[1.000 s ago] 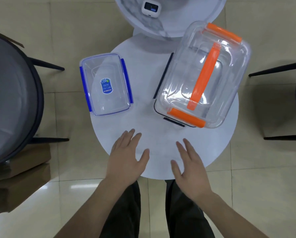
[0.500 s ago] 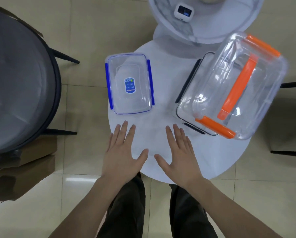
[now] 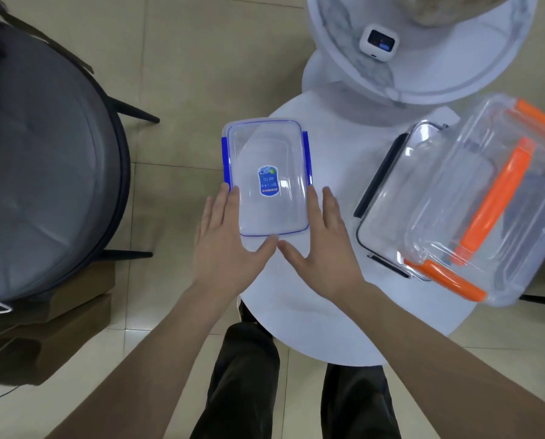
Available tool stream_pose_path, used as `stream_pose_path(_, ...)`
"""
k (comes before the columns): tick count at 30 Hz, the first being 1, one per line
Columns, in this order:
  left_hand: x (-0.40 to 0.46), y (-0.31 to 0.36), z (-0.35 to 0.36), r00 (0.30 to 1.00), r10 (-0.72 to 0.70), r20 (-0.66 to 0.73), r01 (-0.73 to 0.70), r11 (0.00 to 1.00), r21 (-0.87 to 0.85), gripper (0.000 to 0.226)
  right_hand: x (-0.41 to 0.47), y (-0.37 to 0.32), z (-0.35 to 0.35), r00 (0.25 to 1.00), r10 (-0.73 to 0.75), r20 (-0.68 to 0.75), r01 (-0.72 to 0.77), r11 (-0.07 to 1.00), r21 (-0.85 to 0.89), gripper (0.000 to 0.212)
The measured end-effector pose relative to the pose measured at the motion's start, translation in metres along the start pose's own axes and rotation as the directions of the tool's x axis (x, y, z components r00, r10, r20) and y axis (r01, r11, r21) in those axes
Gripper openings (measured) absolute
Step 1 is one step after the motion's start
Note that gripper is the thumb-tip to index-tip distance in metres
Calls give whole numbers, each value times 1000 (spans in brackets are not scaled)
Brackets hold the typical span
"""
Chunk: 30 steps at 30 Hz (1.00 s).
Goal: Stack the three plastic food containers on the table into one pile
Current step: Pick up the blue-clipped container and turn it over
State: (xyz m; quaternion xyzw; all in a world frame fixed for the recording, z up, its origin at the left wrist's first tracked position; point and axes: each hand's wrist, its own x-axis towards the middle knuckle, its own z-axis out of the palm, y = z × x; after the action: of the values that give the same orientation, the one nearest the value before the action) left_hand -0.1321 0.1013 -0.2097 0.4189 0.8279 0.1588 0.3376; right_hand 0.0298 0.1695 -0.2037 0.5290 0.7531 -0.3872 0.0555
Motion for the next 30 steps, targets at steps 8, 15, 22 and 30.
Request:
stream_pose_path(8,60,7,3,994,-106,-4,102,966,-237,102,65,-11,-8,995,104,9,-105,989,107,120)
stream_pose_path(15,70,-4,19,963,-220,156,266,871,-413,90,79,-2,2,888,386,251,-454,821,346,77)
stream_pose_path(22,72,-3,22,936,-298,189,352,832,-429,67,83,-4,0,870,415,266,-489,787,376,57)
stream_pose_path(30,73,3,20,906,-374,197,422,776,-468,66,78,-7,0,874,423,237,-485,780,395,55)
